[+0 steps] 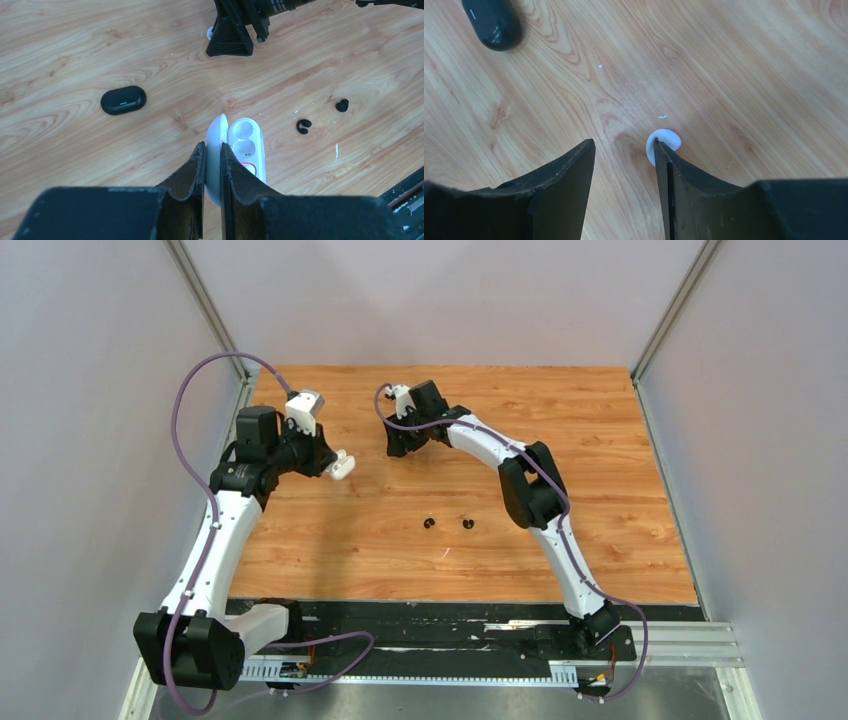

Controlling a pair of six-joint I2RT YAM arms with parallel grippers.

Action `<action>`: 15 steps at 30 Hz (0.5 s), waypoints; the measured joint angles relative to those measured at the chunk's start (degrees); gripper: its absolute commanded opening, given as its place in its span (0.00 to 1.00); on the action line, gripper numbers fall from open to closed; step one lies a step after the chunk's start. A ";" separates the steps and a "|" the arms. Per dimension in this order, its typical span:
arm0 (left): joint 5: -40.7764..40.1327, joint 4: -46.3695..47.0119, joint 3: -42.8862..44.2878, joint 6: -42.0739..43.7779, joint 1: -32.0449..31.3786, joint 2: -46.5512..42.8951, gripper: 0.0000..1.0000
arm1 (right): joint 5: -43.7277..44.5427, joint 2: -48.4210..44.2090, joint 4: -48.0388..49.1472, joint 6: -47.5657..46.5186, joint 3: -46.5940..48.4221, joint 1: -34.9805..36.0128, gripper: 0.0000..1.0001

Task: Insert the wireless bluetooth earbuds into the charging case
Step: Pick up the right earbud from the center of the board.

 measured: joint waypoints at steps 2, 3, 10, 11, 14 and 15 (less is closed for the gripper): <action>-0.02 0.00 0.00 -0.02 0.04 0.00 0.00 | 0.13 0.02 0.00 -0.26 0.31 0.00 0.51; -0.02 0.00 0.00 -0.02 0.04 0.00 0.00 | 0.15 0.02 0.00 -0.42 0.39 0.00 0.51; 0.04 0.00 0.00 -0.02 0.04 0.02 0.00 | 0.85 0.07 0.00 -1.09 0.39 -0.04 0.49; 0.09 0.00 0.00 -0.02 0.04 0.02 0.00 | 1.03 0.07 0.00 -1.16 0.39 -0.07 0.49; 0.22 0.02 0.00 -0.02 0.04 0.04 0.00 | 1.51 0.07 0.00 -1.33 0.39 -0.13 0.48; 0.24 0.04 0.00 -0.02 0.04 0.04 0.00 | 1.64 0.07 0.02 -1.36 0.39 -0.15 0.47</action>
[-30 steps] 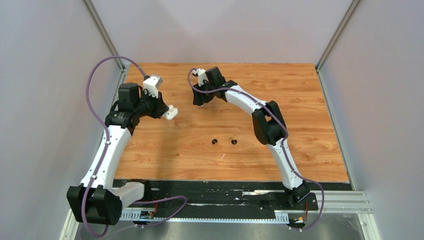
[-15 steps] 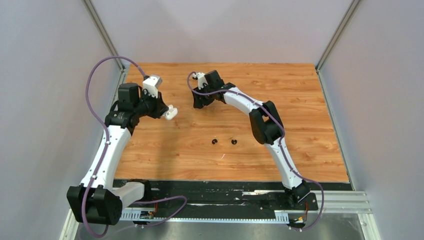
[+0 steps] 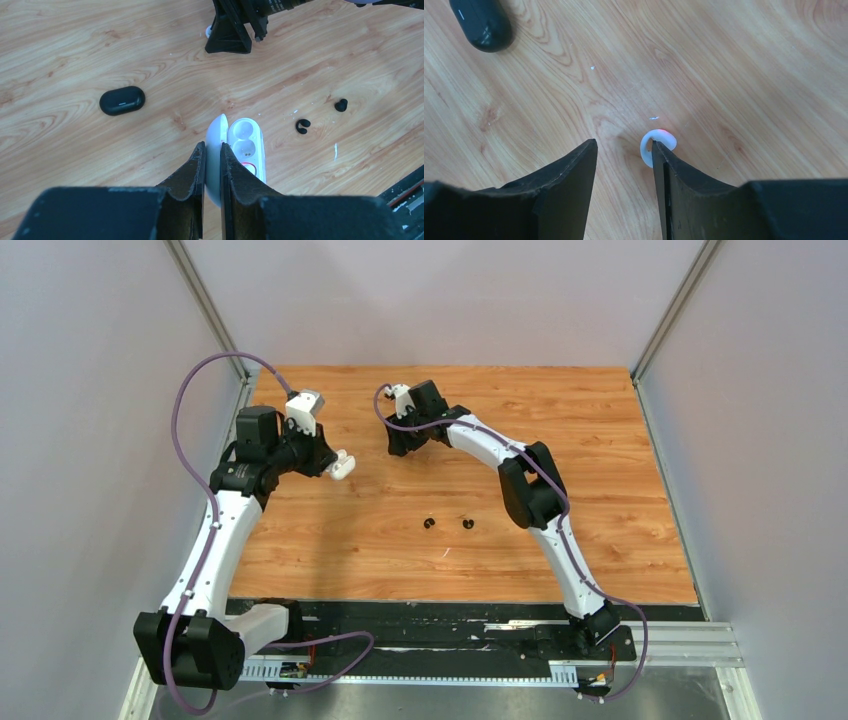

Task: Insert the wireless bluetooth earbuds into the charging case
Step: Pick up the right earbud from the center of the board.

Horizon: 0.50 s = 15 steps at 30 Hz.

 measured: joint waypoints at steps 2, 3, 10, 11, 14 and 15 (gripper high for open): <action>0.11 0.02 0.00 -0.04 0.00 0.04 0.00 | 0.42 0.00 0.00 -0.17 0.00 -0.04 0.46; 0.15 0.02 0.00 -0.09 0.00 0.07 0.00 | 0.57 0.00 0.00 -0.22 0.00 -0.07 0.45; 0.17 0.02 0.00 -0.22 0.00 0.11 0.00 | 2.51 0.00 0.24 -1.03 0.00 -0.17 0.37; 0.17 0.02 0.00 -0.22 0.02 0.11 0.00 | 2.91 0.00 0.26 -1.14 0.00 -0.17 0.37; 0.17 0.02 0.00 -0.22 0.00 0.11 0.00 | 4.09 0.00 0.42 -1.51 0.02 -0.20 0.35; 0.20 0.04 0.00 -0.24 0.02 0.11 0.00 | 4.50 0.00 0.46 -1.62 0.02 -0.20 0.34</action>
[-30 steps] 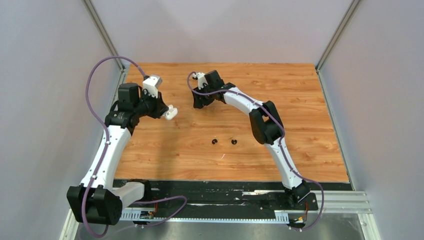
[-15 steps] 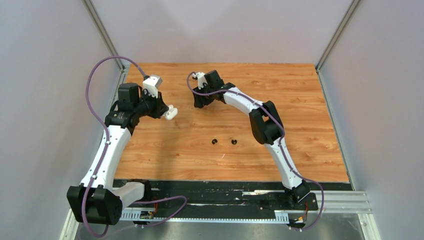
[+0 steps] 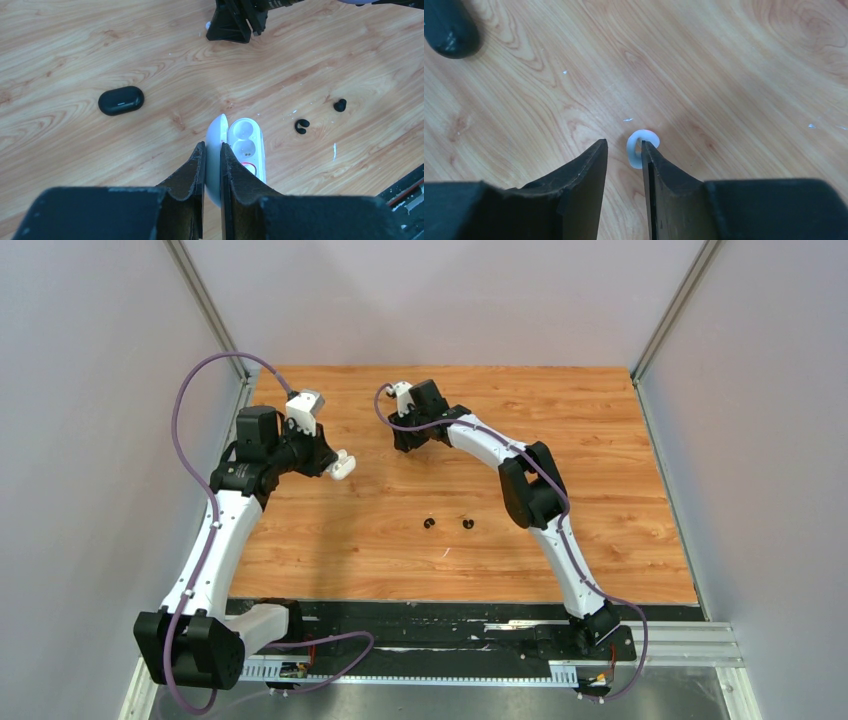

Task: Insert the wireless bluetooth earbuds into the charging case
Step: Pick up the right earbud from the center of the board.

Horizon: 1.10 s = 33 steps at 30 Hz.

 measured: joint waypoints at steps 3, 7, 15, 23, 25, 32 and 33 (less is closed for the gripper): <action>-0.02 0.02 0.00 0.00 0.00 0.00 0.00 | 1.14 0.00 0.13 -0.31 -0.02 -0.02 0.32; 0.00 0.24 0.00 -0.04 0.00 0.00 0.00 | 2.43 0.00 0.13 -0.76 -0.02 -0.09 0.28; 0.00 0.42 0.00 -0.17 0.00 0.00 0.00 | 4.39 0.00 0.13 -1.62 -0.02 -0.22 0.17; 0.22 0.42 0.00 -0.20 0.00 0.00 0.00 | 4.59 0.00 0.15 -2.64 -0.02 -0.22 0.01; 0.31 0.42 0.00 -0.17 0.02 0.00 0.00 | 4.31 0.00 0.20 -2.80 -0.02 -0.22 0.00; 1.44 0.83 0.00 0.09 0.04 0.35 0.00 | 1.75 -0.70 0.87 -4.04 -1.33 -0.96 0.00; 1.84 1.11 0.00 0.44 0.04 0.63 0.00 | 0.83 -1.31 0.87 -4.42 -2.03 -1.18 0.00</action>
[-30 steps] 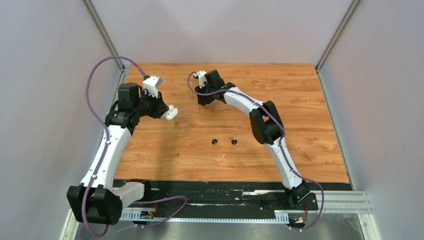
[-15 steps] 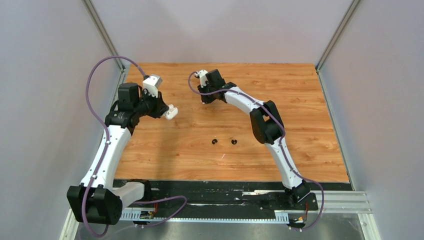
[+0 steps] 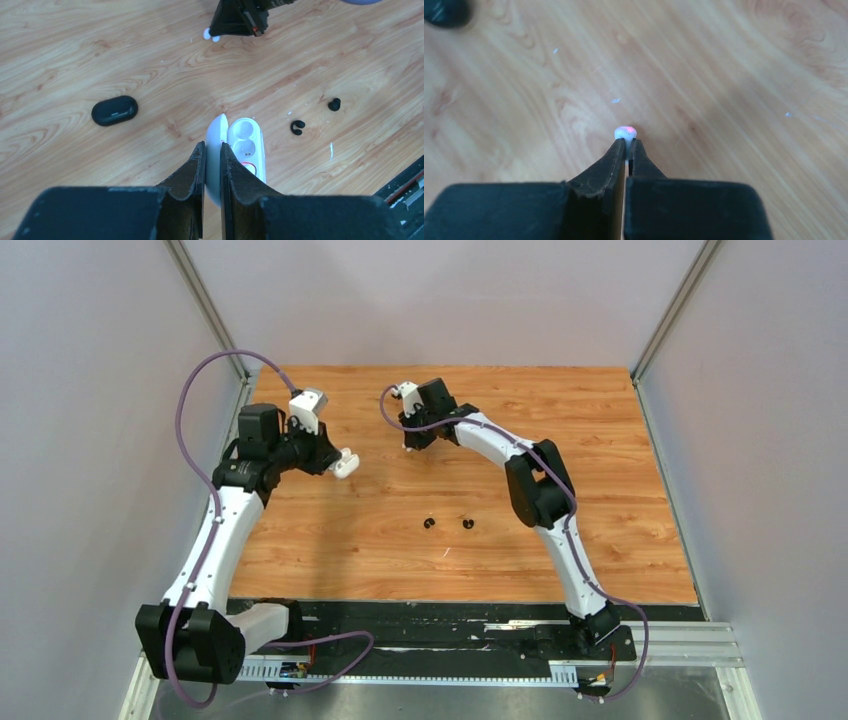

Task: Insert the wireless bluetooth earbuds into the charging case
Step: Pick up the right earbud from the center of the board.

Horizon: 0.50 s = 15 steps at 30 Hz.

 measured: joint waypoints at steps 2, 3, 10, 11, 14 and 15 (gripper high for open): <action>1.31 0.79 0.02 1.18 0.00 1.14 0.00 | -3.21 -2.23 -0.39 -1.31 -2.71 -0.63 0.00; 2.23 1.16 0.17 2.19 0.00 2.12 0.00 | -5.49 -4.15 -0.61 -2.36 -4.81 -1.18 0.00; 10.43 3.61 4.85 10.75 -0.39 12.02 0.00 | -20.06 -26.60 -1.46 -14.67 -19.47 -6.67 0.00; 11.52 3.78 6.08 12.17 -0.68 13.55 0.00 | -21.81 -30.77 -1.31 -16.85 -20.96 -7.56 0.00; 14.53 4.46 10.47 17.05 -2.49 18.29 0.00 | -26.12 -42.16 -1.27 -23.82 -23.34 -9.68 0.00; 15.39 4.68 11.82 18.67 -3.61 19.61 0.00 | -27.02 -44.41 -1.42 -25.62 -23.39 -9.81 0.00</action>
